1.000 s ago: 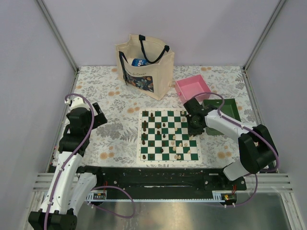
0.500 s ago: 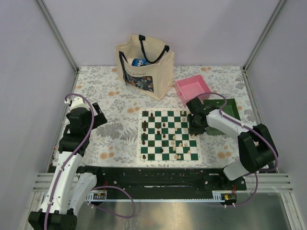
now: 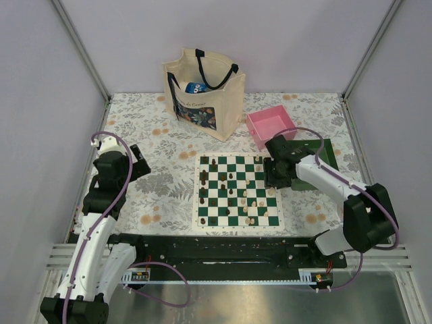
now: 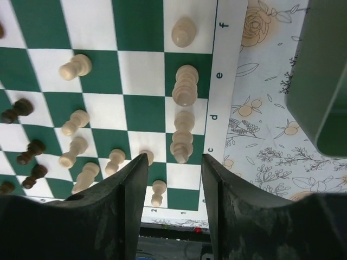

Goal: Set up the chess pieces on the board

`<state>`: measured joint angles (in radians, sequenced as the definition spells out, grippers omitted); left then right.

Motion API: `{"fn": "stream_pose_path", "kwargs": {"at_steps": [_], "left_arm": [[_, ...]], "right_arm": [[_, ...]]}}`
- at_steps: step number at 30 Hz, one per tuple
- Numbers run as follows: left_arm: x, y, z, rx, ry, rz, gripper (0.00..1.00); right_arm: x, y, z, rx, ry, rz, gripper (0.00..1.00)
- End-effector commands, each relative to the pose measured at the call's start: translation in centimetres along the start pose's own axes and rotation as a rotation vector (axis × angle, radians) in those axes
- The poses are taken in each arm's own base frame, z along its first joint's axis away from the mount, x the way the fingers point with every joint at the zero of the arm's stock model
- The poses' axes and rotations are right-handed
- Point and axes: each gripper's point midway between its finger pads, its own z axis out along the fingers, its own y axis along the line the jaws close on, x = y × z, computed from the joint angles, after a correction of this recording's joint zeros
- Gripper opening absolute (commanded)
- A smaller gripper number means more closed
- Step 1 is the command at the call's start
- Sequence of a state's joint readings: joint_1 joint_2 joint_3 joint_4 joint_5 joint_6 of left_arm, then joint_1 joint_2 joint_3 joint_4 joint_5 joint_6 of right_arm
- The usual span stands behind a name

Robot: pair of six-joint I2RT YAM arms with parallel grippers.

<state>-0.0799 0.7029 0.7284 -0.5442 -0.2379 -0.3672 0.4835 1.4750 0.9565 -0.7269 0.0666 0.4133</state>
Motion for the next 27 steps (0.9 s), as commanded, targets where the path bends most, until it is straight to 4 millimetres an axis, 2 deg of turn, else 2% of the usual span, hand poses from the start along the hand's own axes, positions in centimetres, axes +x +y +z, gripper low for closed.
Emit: {"fn": "stream_pose_path", "kwargs": {"at_steps": [1, 5, 8, 18, 24, 27], "left_arm": [[-1.5, -0.8, -0.2, 0.034, -0.042, -0.021, 0.99], [-1.5, -0.8, -0.2, 0.037, -0.043, -0.022, 0.99], [-1.5, -0.9, -0.3, 0.041, -0.044, -0.024, 0.99], [-1.5, -0.9, -0.3, 0.042, -0.046, -0.025, 0.99], [-1.5, -0.9, -0.3, 0.041, -0.044, -0.024, 0.99], [-1.6, -0.8, -0.4, 0.038, -0.05, -0.025, 0.99]], "right_arm": [[-2.7, 1.2, -4.2, -0.073, -0.115, 0.004, 0.53], [-2.7, 2.5, -5.7, -0.113, -0.148, -0.001, 0.54], [-1.7, 4.9, -6.0, -0.164, -0.133, -0.025, 0.54], [3.3, 10.8, -4.1, -0.24, -0.032, -0.097, 0.54], [5.0, 12.2, -2.5, -0.223, 0.02, -0.15, 0.54], [4.7, 12.6, -2.2, -0.223, 0.016, -0.167, 0.54]]}}
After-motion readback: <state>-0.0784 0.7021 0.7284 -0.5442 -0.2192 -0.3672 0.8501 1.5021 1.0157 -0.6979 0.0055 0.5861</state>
